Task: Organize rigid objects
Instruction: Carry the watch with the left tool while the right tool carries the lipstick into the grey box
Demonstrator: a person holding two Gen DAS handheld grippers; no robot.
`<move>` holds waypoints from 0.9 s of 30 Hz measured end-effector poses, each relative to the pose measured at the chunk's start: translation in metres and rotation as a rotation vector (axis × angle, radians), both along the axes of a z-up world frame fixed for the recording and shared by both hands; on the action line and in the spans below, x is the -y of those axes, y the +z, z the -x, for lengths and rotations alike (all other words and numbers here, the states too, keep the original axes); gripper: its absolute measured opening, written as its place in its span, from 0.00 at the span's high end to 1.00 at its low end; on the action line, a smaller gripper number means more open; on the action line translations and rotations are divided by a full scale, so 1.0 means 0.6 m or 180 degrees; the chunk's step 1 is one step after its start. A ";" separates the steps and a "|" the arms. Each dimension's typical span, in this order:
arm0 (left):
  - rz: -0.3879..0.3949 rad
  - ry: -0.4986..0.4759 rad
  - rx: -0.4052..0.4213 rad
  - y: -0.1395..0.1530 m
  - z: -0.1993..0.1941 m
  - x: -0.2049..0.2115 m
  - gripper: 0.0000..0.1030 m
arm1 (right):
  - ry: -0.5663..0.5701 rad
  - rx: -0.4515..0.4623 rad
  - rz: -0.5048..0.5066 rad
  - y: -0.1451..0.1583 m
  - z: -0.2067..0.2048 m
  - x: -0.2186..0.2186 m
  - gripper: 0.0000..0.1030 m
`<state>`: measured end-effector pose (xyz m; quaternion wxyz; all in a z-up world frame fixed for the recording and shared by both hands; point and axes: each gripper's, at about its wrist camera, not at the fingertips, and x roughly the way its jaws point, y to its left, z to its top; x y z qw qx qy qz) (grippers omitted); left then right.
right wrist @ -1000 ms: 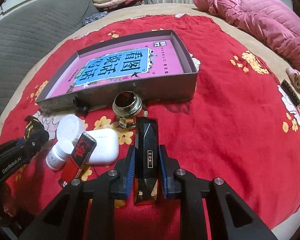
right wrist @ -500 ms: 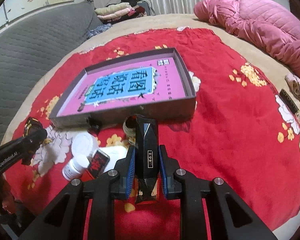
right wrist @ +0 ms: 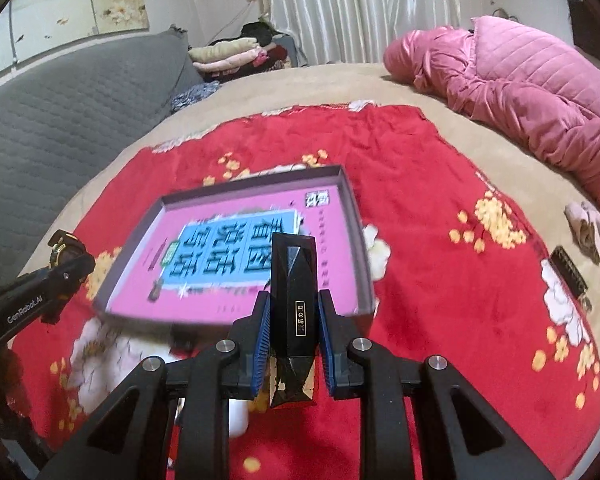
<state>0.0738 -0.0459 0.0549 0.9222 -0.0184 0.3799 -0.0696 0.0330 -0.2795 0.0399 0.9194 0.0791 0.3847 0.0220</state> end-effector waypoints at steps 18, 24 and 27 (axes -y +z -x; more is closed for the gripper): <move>-0.0169 -0.0090 -0.0415 -0.078 -0.110 0.041 0.82 | 0.0147 -0.0302 0.0191 -0.046 -0.132 -0.020 0.78; -0.0281 -0.0170 -0.0489 -0.104 -0.118 0.065 0.82 | 0.0173 -0.0416 0.0279 -0.070 -0.150 -0.027 0.78; -0.0272 -0.0203 -0.0547 -0.115 -0.118 0.073 0.82 | 0.0174 -0.0476 0.0320 -0.081 -0.154 -0.028 0.78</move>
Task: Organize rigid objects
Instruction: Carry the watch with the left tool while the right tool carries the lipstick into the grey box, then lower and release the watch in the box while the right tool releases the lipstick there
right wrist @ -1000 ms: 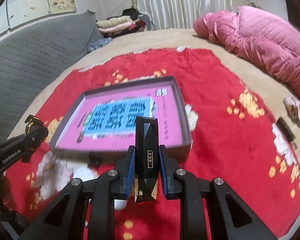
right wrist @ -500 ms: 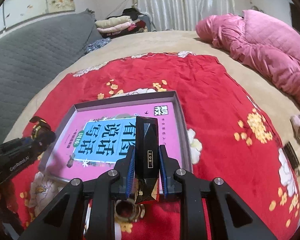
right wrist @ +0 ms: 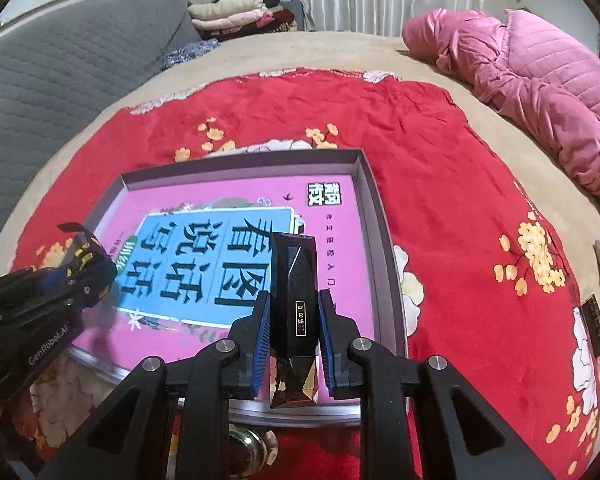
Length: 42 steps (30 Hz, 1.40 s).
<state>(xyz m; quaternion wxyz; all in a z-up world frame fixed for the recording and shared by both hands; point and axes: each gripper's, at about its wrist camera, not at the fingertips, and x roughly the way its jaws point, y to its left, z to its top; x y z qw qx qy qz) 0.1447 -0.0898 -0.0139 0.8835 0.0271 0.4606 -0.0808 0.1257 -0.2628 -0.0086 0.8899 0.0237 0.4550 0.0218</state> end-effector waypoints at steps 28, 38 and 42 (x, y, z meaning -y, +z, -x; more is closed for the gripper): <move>0.0110 -0.0047 -0.0066 -0.018 0.021 -0.007 0.81 | -0.0146 -0.0273 0.0013 -0.036 0.012 0.029 0.77; 0.0230 -0.0062 -0.0132 -0.018 0.029 -0.015 0.80 | -0.0189 -0.0185 -0.0052 -0.022 0.036 0.039 0.71; 0.0291 -0.0051 -0.0164 -0.017 0.031 -0.019 0.80 | -0.0185 -0.0115 -0.0117 -0.017 0.048 0.043 0.71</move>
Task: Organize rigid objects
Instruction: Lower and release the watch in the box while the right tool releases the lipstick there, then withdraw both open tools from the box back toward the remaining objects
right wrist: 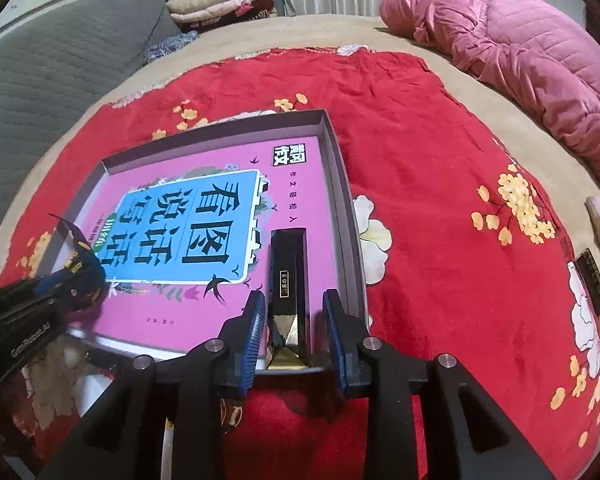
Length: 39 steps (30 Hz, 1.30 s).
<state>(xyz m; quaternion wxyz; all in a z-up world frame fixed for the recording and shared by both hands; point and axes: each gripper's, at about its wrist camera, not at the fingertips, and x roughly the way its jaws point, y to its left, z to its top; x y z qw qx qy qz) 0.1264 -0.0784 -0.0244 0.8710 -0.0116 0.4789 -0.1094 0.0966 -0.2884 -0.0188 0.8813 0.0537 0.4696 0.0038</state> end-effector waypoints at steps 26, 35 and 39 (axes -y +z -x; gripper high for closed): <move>0.0275 0.0001 0.0009 0.021 0.025 -0.028 0.65 | -0.0111 0.0277 -0.0106 0.030 0.057 0.006 0.59; 0.0325 -0.0007 0.0044 0.032 0.035 -0.034 0.65 | -0.0112 0.0308 -0.0137 0.030 0.071 0.007 0.51; 0.0317 -0.0011 0.0141 0.045 0.043 -0.036 0.65 | -0.0121 0.0311 -0.0152 0.030 0.074 0.007 0.51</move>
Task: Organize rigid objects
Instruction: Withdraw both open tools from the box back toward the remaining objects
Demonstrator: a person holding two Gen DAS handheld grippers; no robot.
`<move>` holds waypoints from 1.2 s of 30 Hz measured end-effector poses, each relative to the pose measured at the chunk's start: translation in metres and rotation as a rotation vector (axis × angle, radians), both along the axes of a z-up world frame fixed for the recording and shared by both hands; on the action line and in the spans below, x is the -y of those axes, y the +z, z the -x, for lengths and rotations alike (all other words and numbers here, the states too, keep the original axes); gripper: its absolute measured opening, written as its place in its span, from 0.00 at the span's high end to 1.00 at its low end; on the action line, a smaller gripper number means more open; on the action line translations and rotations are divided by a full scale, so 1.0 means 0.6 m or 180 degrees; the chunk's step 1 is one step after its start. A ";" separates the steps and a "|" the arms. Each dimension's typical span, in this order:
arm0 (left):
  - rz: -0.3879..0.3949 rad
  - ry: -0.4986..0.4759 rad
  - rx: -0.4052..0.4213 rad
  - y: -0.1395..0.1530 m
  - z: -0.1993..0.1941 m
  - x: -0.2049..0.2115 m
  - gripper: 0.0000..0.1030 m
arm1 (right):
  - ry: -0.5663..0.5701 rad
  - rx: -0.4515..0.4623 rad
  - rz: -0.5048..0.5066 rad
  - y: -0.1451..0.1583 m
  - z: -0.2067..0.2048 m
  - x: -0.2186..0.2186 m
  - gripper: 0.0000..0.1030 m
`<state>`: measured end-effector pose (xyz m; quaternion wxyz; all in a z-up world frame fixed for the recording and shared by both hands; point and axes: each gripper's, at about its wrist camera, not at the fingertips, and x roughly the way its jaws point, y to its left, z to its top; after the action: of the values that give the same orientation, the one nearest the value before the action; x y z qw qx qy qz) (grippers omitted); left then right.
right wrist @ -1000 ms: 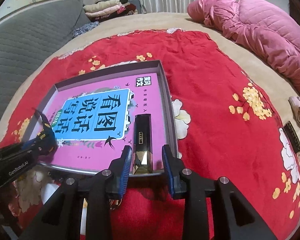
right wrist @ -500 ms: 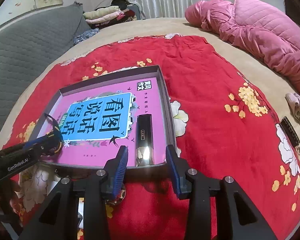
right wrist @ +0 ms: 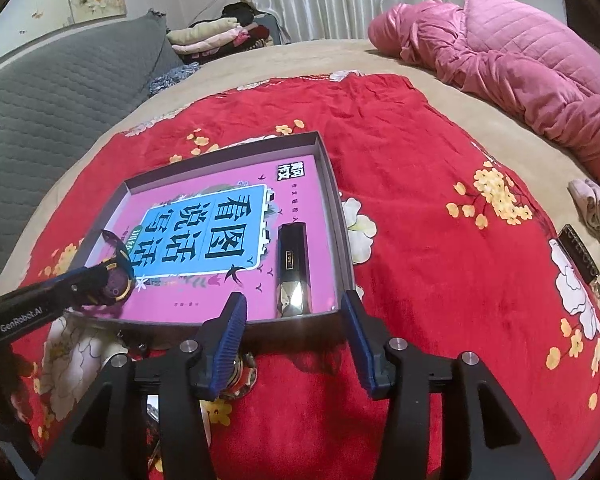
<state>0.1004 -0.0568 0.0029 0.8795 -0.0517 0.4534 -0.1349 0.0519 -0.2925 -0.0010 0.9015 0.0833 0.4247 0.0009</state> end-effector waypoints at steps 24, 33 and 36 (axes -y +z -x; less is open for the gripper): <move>-0.0009 0.0074 0.0230 0.049 0.036 -0.014 0.49 | -0.0068 0.0009 -0.0072 0.006 0.013 0.008 0.45; -0.0015 0.0139 0.0348 0.072 0.064 -0.032 0.49 | -0.0056 0.0059 -0.0044 0.016 0.028 0.004 0.41; -0.0021 0.0151 0.0369 0.077 0.076 -0.034 0.49 | -0.0055 0.0068 -0.0050 0.020 0.032 0.002 0.39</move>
<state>0.0549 -0.0366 0.0493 0.9074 -0.0516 0.4008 -0.1152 0.0325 -0.2934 0.0111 0.9053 0.0940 0.4142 -0.0027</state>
